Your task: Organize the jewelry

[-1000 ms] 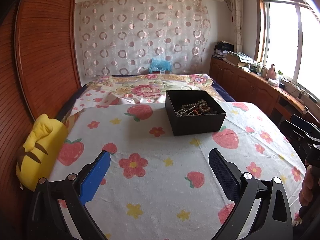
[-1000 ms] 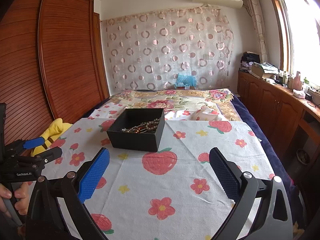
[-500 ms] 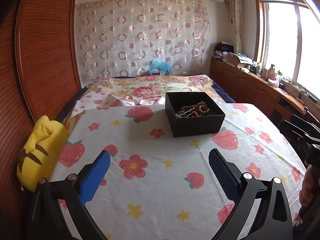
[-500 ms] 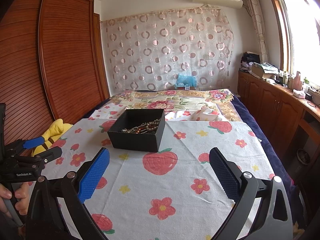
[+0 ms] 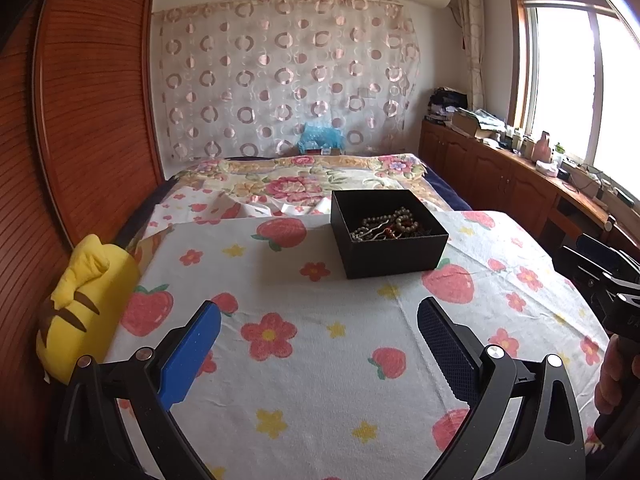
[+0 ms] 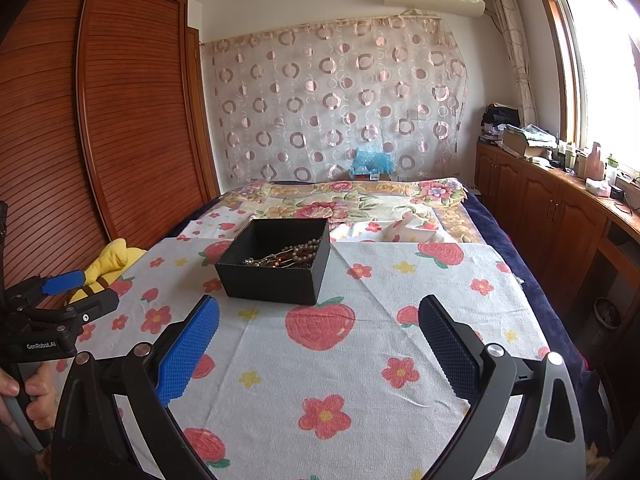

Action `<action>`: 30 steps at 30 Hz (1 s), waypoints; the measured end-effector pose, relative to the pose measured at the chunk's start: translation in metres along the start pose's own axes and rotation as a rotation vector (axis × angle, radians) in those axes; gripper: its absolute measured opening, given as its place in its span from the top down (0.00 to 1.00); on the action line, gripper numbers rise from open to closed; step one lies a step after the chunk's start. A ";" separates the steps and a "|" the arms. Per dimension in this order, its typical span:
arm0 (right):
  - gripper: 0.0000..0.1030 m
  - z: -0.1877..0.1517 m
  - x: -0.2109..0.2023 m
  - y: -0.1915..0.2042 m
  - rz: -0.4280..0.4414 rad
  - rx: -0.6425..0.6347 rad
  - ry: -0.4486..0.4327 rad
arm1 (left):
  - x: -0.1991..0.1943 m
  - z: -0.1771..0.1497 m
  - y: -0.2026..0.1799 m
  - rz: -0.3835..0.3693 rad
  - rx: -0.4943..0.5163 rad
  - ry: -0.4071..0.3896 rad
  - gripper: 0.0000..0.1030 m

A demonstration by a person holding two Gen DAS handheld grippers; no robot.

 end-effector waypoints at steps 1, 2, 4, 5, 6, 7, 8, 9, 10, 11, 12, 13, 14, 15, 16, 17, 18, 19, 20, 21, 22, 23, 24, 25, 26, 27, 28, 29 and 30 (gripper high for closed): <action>0.03 0.000 0.000 0.000 -0.001 0.001 -0.001 | 0.000 0.001 0.000 0.001 0.001 0.000 0.08; 0.03 -0.001 0.000 0.001 0.000 0.002 0.000 | 0.000 0.000 0.000 0.001 0.001 0.000 0.08; 0.03 0.001 0.000 0.001 0.000 0.004 -0.001 | 0.000 0.001 0.000 0.003 0.001 -0.003 0.08; 0.03 0.001 0.000 0.000 -0.001 0.003 -0.001 | -0.001 0.002 0.000 0.003 0.002 -0.004 0.08; 0.03 0.002 0.000 0.001 -0.001 0.004 -0.002 | -0.002 0.004 0.000 0.004 0.002 -0.006 0.08; 0.03 0.001 -0.001 0.002 -0.001 0.004 -0.002 | -0.003 0.006 0.001 0.005 0.003 -0.008 0.08; 0.03 0.001 -0.001 0.002 -0.001 0.003 -0.003 | -0.003 0.005 0.001 0.004 0.002 -0.007 0.08; 0.03 0.001 -0.001 0.001 -0.002 0.004 -0.002 | -0.003 0.006 0.001 0.004 0.001 -0.007 0.08; 0.03 0.001 0.000 0.001 -0.001 0.005 -0.002 | -0.003 0.005 0.001 0.005 0.002 -0.008 0.08; 0.03 0.001 0.000 0.000 -0.001 0.005 -0.002 | -0.003 0.005 0.001 0.005 0.003 -0.008 0.08; 0.03 0.001 0.000 0.000 -0.001 0.004 -0.001 | -0.003 0.005 0.001 0.006 0.003 -0.008 0.08; 0.03 0.001 0.000 0.001 0.000 0.004 -0.001 | -0.003 0.007 0.001 0.006 0.003 -0.007 0.08; 0.03 0.001 0.000 0.000 0.000 0.005 -0.001 | -0.003 0.006 0.001 0.004 0.002 -0.007 0.08; 0.03 0.002 -0.001 0.001 0.000 0.006 -0.001 | -0.003 0.006 0.001 0.004 0.002 -0.008 0.08; 0.03 0.002 -0.001 0.001 0.000 0.005 -0.001 | -0.003 0.007 0.001 0.005 0.002 -0.009 0.08; 0.03 0.002 -0.001 0.001 0.000 0.005 -0.001 | -0.003 0.005 0.001 0.004 0.003 -0.008 0.08; 0.03 0.002 -0.001 0.000 0.000 0.005 -0.001 | -0.003 0.006 0.001 0.004 0.003 -0.009 0.08; 0.03 0.002 -0.001 0.001 0.000 0.006 -0.002 | -0.003 0.006 0.001 0.004 0.003 -0.008 0.08; 0.03 0.002 -0.001 0.000 0.000 0.005 -0.002 | -0.003 0.006 0.001 0.004 0.003 -0.008 0.08; 0.03 0.002 -0.001 0.000 0.000 0.005 -0.002 | -0.003 0.005 0.001 0.003 0.003 -0.008 0.08; 0.03 0.001 -0.001 0.001 0.000 0.006 -0.001 | -0.003 0.006 0.000 0.004 0.004 -0.007 0.08; 0.03 0.001 -0.001 0.000 0.000 0.006 -0.002 | -0.003 0.004 0.000 0.004 0.004 -0.008 0.08; 0.03 0.001 -0.001 0.001 -0.001 0.006 -0.002 | -0.003 0.004 0.000 0.004 0.003 -0.008 0.08; 0.03 0.001 -0.001 0.001 0.000 0.006 -0.002 | -0.003 0.003 0.000 0.005 0.003 -0.008 0.08; 0.03 0.001 -0.001 0.001 0.000 0.006 -0.002 | -0.003 0.004 0.000 0.006 0.002 -0.008 0.08; 0.03 0.001 -0.001 0.001 0.000 0.006 -0.004 | -0.004 0.006 0.001 0.006 0.001 -0.009 0.08; 0.03 0.001 -0.001 0.001 -0.001 0.006 -0.004 | -0.004 0.008 0.002 0.007 0.001 -0.008 0.08; 0.03 0.001 -0.001 0.001 0.000 0.007 -0.003 | -0.004 0.008 0.001 0.009 0.002 -0.009 0.08; 0.03 0.001 -0.001 0.000 0.000 0.006 -0.002 | -0.005 0.007 0.001 0.007 0.002 -0.010 0.08</action>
Point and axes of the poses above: each gripper's, at about its wrist camera, not at the fingertips, and x roughly the way its jaws point, y to its left, z to its top, the point moved 2 cm from there along x, roughly the way its jaws point, and after that the axes turned 7 degrees about -y, right-handed, at the moved point
